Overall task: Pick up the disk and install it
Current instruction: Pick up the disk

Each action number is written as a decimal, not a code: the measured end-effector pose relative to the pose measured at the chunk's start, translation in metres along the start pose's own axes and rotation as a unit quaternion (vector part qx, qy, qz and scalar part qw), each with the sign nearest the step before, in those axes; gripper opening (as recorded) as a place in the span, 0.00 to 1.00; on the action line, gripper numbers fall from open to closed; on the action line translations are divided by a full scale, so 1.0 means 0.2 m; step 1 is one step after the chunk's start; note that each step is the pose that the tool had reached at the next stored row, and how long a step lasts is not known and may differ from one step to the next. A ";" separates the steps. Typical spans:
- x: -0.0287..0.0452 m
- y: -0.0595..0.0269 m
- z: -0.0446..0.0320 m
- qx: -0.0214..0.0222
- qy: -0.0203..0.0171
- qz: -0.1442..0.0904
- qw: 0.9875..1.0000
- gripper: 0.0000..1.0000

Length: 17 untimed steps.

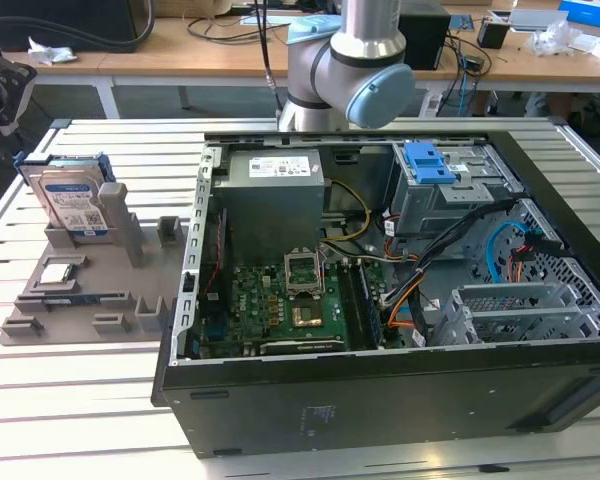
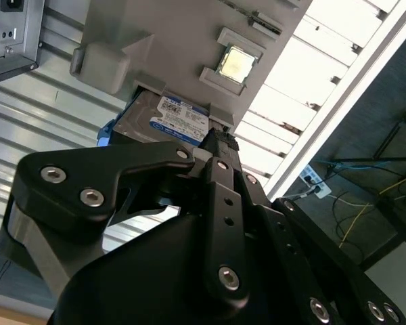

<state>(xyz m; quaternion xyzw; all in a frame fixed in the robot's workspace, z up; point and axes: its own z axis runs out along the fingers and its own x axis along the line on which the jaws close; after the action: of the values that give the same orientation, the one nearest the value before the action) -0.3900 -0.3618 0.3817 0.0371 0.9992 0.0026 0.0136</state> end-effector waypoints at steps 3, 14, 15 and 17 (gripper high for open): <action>0.000 0.000 0.000 -0.001 0.000 -0.021 1.000 0.11; 0.000 0.000 0.000 -0.003 0.001 -0.104 0.995 0.11; 0.000 0.000 0.000 -0.003 0.001 -0.122 0.993 0.11; 0.000 0.000 0.000 -0.004 0.001 -0.151 0.988 0.11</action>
<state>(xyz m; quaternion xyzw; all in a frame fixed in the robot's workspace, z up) -0.3900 -0.3617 0.3817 -0.1146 0.9933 0.0046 0.0131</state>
